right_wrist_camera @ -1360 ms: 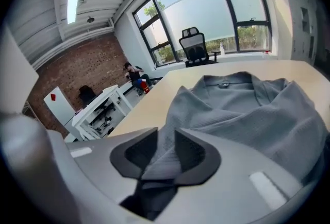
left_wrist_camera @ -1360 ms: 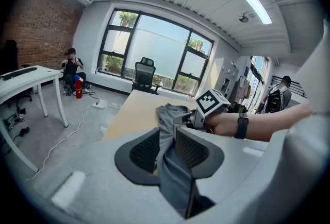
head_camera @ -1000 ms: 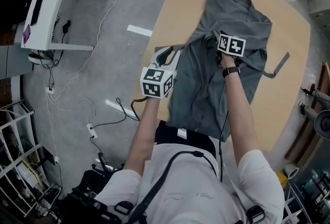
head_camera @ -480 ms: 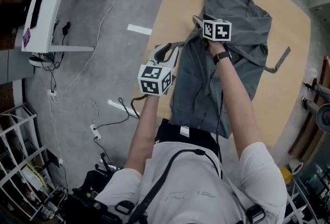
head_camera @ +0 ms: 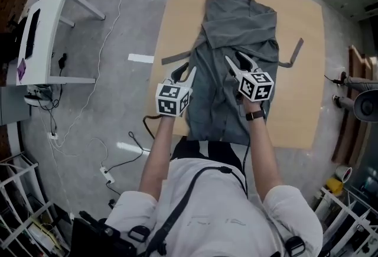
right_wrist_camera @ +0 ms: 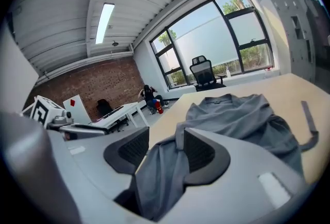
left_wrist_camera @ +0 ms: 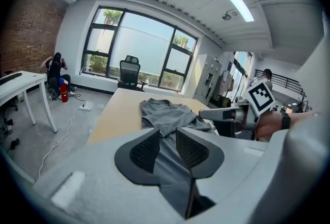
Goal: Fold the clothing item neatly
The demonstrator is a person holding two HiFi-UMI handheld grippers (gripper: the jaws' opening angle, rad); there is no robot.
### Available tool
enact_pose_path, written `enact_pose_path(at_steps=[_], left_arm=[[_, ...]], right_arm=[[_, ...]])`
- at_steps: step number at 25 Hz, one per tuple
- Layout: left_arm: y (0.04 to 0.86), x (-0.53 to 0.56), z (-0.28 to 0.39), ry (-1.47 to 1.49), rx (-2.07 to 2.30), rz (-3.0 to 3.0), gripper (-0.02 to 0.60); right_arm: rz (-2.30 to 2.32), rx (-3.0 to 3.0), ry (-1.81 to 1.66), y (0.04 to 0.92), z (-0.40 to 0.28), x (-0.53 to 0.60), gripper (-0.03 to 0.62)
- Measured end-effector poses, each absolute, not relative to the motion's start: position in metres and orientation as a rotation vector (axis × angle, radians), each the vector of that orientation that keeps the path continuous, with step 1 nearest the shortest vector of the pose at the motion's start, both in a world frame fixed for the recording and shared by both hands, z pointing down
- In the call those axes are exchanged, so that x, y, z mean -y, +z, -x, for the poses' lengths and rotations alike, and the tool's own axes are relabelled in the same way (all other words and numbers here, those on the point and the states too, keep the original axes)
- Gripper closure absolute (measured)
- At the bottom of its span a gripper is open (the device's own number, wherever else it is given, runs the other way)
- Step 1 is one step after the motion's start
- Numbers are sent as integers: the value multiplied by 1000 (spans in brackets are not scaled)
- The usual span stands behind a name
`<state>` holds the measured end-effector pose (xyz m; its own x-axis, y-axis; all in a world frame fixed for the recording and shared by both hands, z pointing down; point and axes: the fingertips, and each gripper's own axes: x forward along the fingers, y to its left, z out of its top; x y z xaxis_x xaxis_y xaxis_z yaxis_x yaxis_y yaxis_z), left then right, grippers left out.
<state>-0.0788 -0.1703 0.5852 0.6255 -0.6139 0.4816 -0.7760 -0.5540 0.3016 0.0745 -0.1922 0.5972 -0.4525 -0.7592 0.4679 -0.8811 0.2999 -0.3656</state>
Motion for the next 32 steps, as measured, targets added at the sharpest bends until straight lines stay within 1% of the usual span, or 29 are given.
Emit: enact_pose_path(at_steps=[4, 7, 11, 12, 13, 16, 21, 26, 32], left_arm=[[596, 122, 68, 492, 988, -2382, 479], [607, 77, 64, 528, 913, -2368, 479], [620, 13, 57, 598, 847, -2362, 476], [623, -1, 56, 632, 838, -2370, 457], [626, -15, 54, 662, 836, -2375, 454], [632, -51, 53, 709, 873, -2357, 453], [627, -105, 34, 672, 969, -2307, 445], [636, -159, 23, 718, 977, -2272, 445], [670, -193, 42, 844, 986, -2223, 443]], right_arm=[[-1595, 2285, 837, 593, -102, 102, 367], [-1674, 2206, 882, 602, -124, 37, 345], [-1783, 2157, 969, 614, -153, -35, 341], [-1795, 2165, 998, 617, -156, -49, 341], [-1793, 2179, 1024, 620, -158, -63, 341], [-1722, 2229, 1040, 626, -152, -100, 342], [-1589, 2298, 1006, 628, -146, -155, 342], [-1526, 2294, 1052, 645, -148, -200, 344], [-1600, 2212, 1100, 665, -158, -225, 352]])
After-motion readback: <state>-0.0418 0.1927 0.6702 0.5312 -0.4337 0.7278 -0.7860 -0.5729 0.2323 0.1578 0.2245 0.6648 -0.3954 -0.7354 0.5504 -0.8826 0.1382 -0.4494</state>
